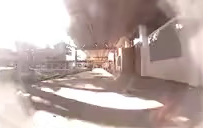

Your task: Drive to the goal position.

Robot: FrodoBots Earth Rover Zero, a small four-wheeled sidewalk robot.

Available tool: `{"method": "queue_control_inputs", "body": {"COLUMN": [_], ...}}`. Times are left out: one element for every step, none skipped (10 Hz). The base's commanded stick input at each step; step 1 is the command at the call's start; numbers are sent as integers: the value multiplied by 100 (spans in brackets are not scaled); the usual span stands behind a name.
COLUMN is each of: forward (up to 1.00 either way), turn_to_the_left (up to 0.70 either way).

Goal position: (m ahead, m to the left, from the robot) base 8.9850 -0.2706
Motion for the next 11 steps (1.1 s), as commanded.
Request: {"method": "queue_control_inputs", "body": {"forward": [50,50,50,50,50,50,50,50,50,50,50], "turn_to_the_left": [0,0,0,0,0,0,0,0,0,0,0]}}
